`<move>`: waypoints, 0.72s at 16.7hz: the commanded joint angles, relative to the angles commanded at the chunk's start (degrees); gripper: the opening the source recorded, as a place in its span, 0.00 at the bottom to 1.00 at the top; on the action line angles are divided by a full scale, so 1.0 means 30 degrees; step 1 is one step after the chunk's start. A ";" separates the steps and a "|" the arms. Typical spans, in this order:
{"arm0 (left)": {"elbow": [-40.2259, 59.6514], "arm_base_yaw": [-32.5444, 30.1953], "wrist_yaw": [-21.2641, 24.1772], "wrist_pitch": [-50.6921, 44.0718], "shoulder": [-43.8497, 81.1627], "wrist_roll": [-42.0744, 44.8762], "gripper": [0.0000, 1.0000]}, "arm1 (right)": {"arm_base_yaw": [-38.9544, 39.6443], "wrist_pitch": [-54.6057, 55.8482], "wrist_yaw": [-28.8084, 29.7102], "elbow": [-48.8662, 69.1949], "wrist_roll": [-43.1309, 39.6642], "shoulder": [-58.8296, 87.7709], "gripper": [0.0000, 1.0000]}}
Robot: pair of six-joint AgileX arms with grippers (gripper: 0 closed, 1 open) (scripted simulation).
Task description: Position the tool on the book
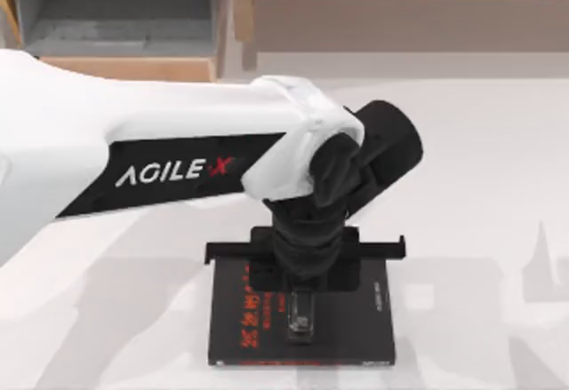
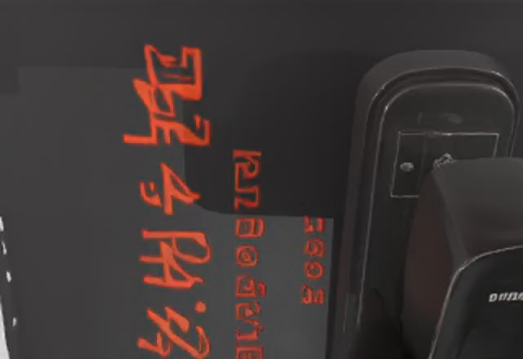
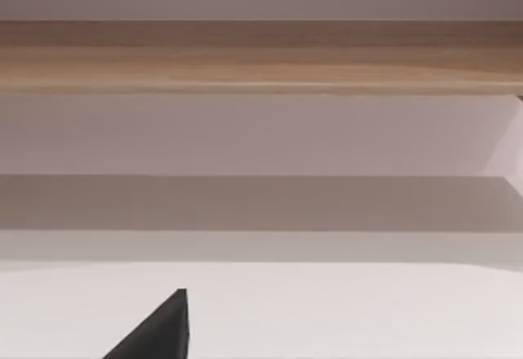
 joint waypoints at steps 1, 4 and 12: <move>0.0000 0.0000 0.0000 0.0000 0.0000 0.0000 0.23 | 0.0000 0.0000 0.0000 0.0000 0.0000 0.0000 1.00; 0.0000 0.0000 0.0000 0.0000 0.0000 0.0000 0.45 | 0.0000 0.0000 0.0000 0.0000 0.0000 0.0000 1.00; 0.0000 0.0000 0.0000 0.0000 0.0000 0.0000 1.00 | 0.0000 0.0000 0.0000 0.0000 0.0000 0.0000 1.00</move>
